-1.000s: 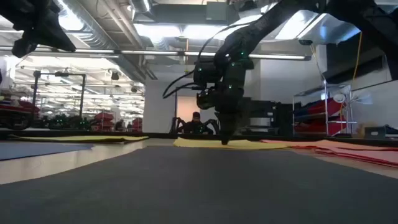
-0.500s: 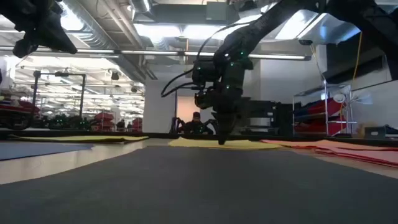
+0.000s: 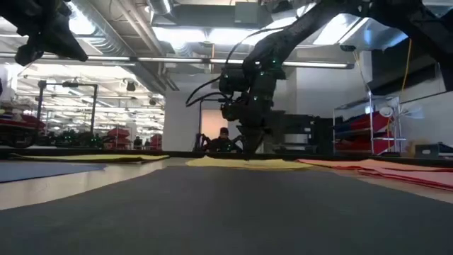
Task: Organize paper
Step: Stack the yellow colored paper on top of the yellow colored paper
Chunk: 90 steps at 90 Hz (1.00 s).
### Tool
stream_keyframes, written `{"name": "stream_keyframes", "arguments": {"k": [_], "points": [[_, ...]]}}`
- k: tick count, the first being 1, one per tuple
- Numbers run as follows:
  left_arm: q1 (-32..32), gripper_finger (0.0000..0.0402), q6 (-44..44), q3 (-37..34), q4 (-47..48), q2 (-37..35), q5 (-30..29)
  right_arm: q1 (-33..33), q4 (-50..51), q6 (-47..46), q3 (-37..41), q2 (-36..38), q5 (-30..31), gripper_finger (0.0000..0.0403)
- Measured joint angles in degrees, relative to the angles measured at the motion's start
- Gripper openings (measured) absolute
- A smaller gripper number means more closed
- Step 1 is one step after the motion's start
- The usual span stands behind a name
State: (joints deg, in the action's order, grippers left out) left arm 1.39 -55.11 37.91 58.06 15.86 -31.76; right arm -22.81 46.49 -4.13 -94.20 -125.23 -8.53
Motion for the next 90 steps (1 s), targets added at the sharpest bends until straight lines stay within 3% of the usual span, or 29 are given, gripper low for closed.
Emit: {"name": "stream_keyframes", "arguments": {"k": [26, 38, 73, 90], "points": [[0.00, 0.0000, 0.31, 0.00, -0.02, 0.00, 0.01, 2.28, 5.68, 7.45, -10.97, 0.20, -6.49, 0.0000], [0.00, 0.0000, 0.52, 0.00, -0.02, 0.00, 0.05, 6.26, 1.47, 9.79, -16.55, 0.37, -4.30, 0.0007], [0.01, 0.0000, 3.07, 0.00, 0.00, 0.00, 0.43, 17.68, -16.95, 13.35, -17.87, -3.06, 1.73, 0.0136], [0.00, 0.0000, 3.13, 0.00, 0.07, 0.00, 1.08, 19.65, -21.63, 13.50, -17.87, -7.26, 4.52, 0.0156]]}}
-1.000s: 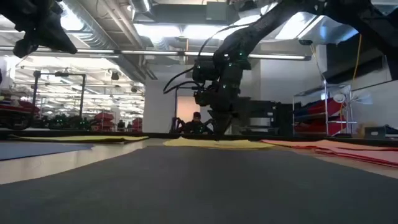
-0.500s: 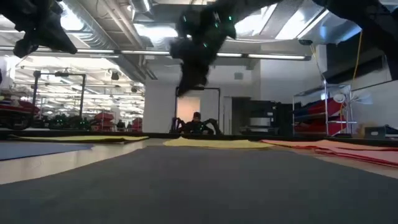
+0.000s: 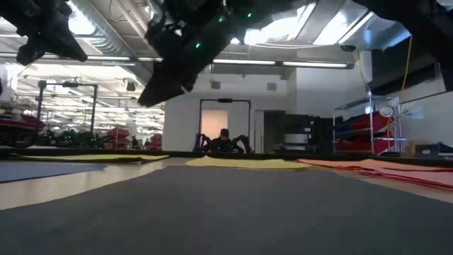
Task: Organize paper
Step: Stack the yellow colored paper on top of the yellow colored paper
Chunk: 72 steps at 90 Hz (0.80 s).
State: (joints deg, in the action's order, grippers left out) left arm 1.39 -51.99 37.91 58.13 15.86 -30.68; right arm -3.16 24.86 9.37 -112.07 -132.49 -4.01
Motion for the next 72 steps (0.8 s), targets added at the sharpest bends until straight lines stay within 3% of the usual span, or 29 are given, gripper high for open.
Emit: {"name": "stream_keyframes", "arguments": {"k": [72], "points": [[0.01, 0.0000, 1.44, 0.00, 0.19, 0.00, 0.06, -1.51, -8.44, 3.13, -0.04, -9.05, 3.37, 0.0149]]}}
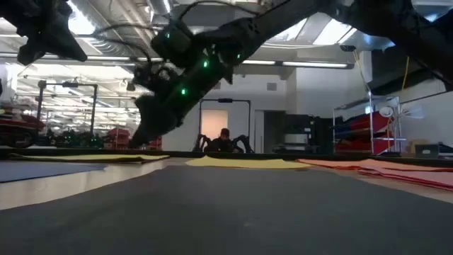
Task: Organize paper
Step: Stack the yellow colored paper on top of the yellow colored paper
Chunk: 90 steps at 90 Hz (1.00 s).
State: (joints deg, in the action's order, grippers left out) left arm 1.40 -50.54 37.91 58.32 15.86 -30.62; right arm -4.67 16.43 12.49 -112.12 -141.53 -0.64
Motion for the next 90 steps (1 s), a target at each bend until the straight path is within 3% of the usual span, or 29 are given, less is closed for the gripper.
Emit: {"name": "stream_keyframes", "arguments": {"k": [44, 90], "points": [[-0.01, 0.0000, -0.44, -0.04, 1.61, -0.02, 0.17, -0.35, -1.57, 2.95, -0.02, -0.96, -1.37, 0.0141], [-0.01, 0.0000, -1.40, -0.04, 2.54, 0.00, 0.16, -0.24, 0.80, 3.02, -2.36, -2.21, -1.90, 0.0006]]}}
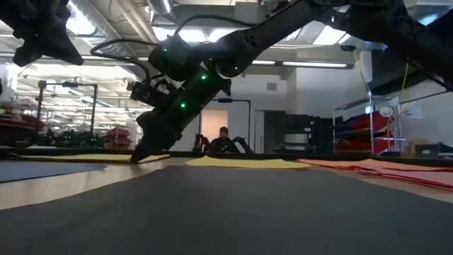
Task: Organize paper
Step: Stack the yellow colored paper on top of the yellow colored paper
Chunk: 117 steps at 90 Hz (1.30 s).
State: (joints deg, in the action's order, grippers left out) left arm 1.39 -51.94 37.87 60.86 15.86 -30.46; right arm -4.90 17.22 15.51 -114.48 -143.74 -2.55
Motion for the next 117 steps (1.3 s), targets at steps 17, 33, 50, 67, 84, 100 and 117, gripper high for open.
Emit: {"name": "stream_keyframes", "arguments": {"k": [17, 33, 50, 67, 84, 100, 117], "points": [[0.01, 0.0000, -0.13, 0.00, -0.02, 0.00, 0.01, -0.22, 4.48, -0.02, -5.64, 0.14, 0.00, 0.0004], [0.00, 0.0000, -0.78, 0.00, -0.24, -0.01, 0.00, -1.11, 12.47, -0.70, -13.41, 0.17, 0.37, 0.0005], [0.01, 0.0000, -2.46, 0.00, -0.26, -0.02, 0.02, -3.62, 28.32, -2.08, -20.21, 1.33, 0.79, 0.0001], [0.01, 0.0000, -3.80, 0.00, -0.26, -0.02, 0.00, -5.78, 43.81, -4.58, -19.01, 5.98, 1.10, 0.0000], [0.00, 0.0000, -3.78, 0.00, -0.25, 0.00, 0.00, -6.10, 55.64, -9.60, -19.01, 8.52, 2.12, 0.0000], [0.01, 0.0000, -3.80, 0.02, -0.24, 0.00, 0.00, -5.90, 63.82, -19.80, -19.01, 9.66, 2.11, 0.0000], [0.01, 0.0000, -3.71, 0.02, -0.22, 0.00, 0.00, -5.51, 69.10, -27.31, -18.99, 10.21, 4.85, 0.0000]]}}
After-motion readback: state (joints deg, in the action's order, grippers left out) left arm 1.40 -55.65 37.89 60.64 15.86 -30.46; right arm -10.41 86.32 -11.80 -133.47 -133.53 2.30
